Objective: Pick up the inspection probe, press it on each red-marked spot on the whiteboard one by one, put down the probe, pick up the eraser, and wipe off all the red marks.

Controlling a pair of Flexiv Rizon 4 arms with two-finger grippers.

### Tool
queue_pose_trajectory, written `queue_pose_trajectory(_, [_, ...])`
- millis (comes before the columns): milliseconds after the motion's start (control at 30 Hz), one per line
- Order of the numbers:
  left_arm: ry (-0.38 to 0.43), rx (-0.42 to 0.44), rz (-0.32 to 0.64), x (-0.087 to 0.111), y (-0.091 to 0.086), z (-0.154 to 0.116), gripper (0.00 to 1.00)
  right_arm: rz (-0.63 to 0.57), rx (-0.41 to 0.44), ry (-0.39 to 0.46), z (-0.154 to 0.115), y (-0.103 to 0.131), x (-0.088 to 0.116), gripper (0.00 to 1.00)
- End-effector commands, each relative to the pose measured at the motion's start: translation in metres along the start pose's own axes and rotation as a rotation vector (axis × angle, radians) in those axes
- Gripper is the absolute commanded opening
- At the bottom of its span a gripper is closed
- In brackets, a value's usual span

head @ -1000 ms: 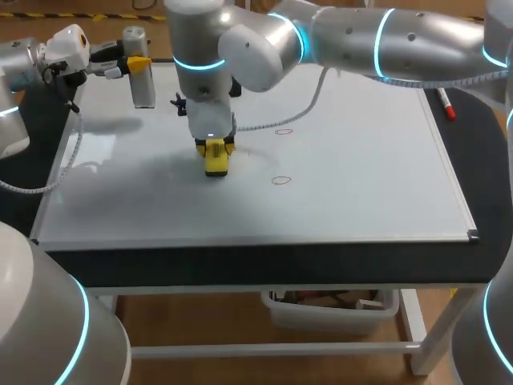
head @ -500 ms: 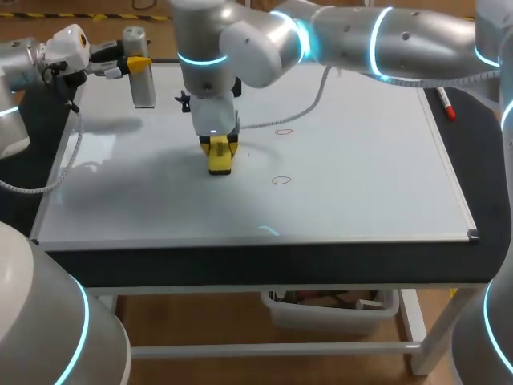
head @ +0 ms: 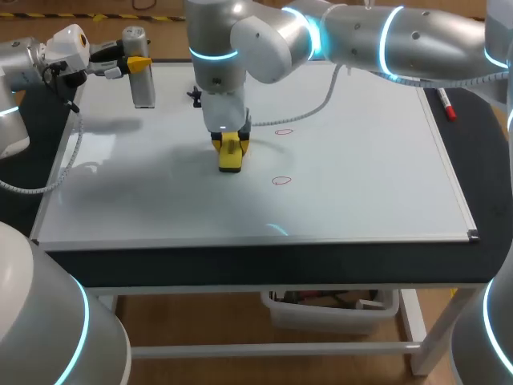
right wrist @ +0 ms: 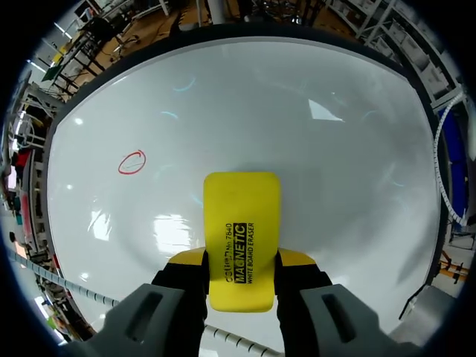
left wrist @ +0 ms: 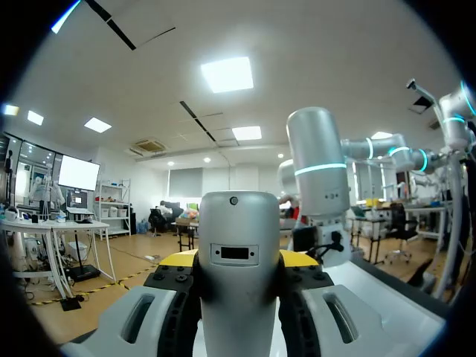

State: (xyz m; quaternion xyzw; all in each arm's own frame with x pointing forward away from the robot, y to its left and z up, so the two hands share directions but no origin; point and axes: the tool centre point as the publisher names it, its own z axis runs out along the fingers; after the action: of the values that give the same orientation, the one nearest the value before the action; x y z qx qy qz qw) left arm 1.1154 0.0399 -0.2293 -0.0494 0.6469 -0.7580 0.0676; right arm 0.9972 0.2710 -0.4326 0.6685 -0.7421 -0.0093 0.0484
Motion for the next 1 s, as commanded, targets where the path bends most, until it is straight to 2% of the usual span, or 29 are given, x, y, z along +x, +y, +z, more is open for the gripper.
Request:
queue_pose_trajectory(33, [-0.007, -0.003, 0.002, 0.003, -0.002, 0.001, 0.00, 0.011, 0.002, 0.002, 0.014, -0.001, 0.013, 0.00])
queue_pose_trajectory(367, [-0.007, -0.003, 0.002, 0.003, -0.002, 0.001, 0.00, 0.053, -0.004, 0.013, 0.016, -0.002, 0.030, 0.00])
queue_pose_trajectory(700, [-0.007, -0.003, 0.002, 0.003, -0.002, 0.001, 0.00, 0.082, 0.008, 0.014, 0.009, -0.004, 0.037, 0.00])
queue_pose_trajectory(1000, [-0.007, -0.003, 0.002, 0.003, -0.002, 0.001, 0.00, 0.130, 0.090, -0.008, -0.043, -0.015, 0.053, 0.00])
